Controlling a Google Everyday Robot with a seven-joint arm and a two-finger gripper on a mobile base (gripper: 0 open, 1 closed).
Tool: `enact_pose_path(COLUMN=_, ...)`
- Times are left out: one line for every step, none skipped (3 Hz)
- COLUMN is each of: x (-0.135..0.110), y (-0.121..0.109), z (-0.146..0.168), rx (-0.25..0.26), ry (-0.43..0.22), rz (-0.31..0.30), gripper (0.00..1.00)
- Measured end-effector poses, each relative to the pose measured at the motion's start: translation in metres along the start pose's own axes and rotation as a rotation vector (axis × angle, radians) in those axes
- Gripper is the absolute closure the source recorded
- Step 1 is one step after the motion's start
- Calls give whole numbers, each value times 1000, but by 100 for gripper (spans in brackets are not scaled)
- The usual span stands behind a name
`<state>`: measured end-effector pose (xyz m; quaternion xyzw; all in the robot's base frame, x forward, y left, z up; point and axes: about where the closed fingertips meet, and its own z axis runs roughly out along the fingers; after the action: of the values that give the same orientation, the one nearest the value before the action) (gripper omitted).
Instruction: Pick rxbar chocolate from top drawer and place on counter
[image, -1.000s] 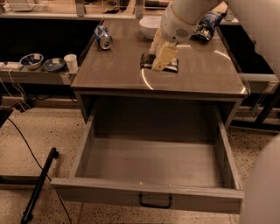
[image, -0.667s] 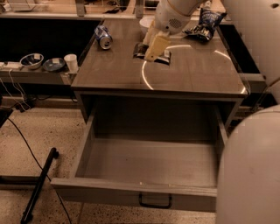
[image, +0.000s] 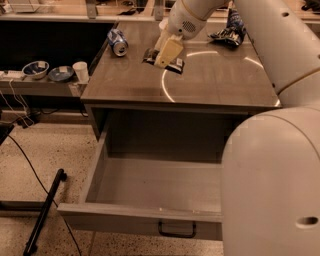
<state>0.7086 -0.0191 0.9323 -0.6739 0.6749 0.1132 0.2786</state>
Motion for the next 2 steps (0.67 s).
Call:
enact_pose_path(x=0, y=-8, z=16, rx=-5, ry=-11, rz=29, gripper=40)
enact_pose_path(x=10, y=-19, z=25, rx=5, ry=-23, rz=76, gripper=16)
